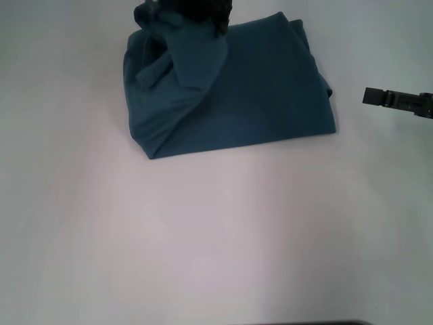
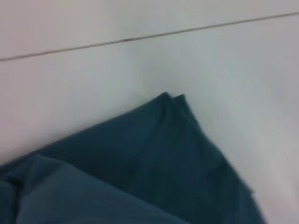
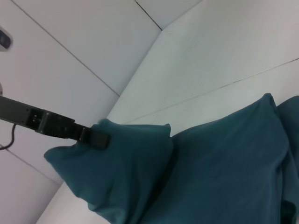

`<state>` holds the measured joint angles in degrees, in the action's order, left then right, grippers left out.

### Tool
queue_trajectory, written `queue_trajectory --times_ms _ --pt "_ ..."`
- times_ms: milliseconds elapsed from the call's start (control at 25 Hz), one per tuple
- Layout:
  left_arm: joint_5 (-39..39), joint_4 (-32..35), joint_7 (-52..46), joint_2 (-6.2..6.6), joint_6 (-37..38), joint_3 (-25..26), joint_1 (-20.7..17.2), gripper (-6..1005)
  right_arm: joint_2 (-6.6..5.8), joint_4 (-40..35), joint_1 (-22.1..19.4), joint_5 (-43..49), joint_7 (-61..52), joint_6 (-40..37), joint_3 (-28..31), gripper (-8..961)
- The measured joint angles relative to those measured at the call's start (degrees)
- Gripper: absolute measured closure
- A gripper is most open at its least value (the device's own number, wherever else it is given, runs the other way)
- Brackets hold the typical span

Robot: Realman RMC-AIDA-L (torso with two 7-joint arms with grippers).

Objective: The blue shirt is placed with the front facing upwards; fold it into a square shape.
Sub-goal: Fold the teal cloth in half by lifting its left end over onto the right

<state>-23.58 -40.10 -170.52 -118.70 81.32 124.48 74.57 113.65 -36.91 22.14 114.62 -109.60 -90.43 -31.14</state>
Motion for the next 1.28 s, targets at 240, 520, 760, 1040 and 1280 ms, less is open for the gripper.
queue_trajectory --times_ms 240,520,760,1040,1280 --pt "5.94 -0.29 1.12 -2.29 -0.07 -3.15 3.93 932 -0.01 0.16 0.26 0.0 -0.03 0.19 0.03 135" --pt "6.03 -0.99 1.58 -0.44 2.13 0.37 2.07 931 -0.1 0.53 0.07 0.0 -0.08 0.21 0.05 137" --pt "6.28 -3.38 0.09 2.87 5.14 1.51 -3.0 932 -0.1 0.53 -0.1 -0.01 -0.09 0.22 0.13 138" --pt "3.48 -6.11 0.73 2.19 7.89 3.31 -4.07 932 -0.08 0.63 0.46 0.52 -0.09 0.42 0.06 140" --pt "-0.96 -5.84 1.71 0.43 7.39 2.74 -1.8 931 -0.1 0.63 0.51 0.63 -0.12 0.45 0.03 142"
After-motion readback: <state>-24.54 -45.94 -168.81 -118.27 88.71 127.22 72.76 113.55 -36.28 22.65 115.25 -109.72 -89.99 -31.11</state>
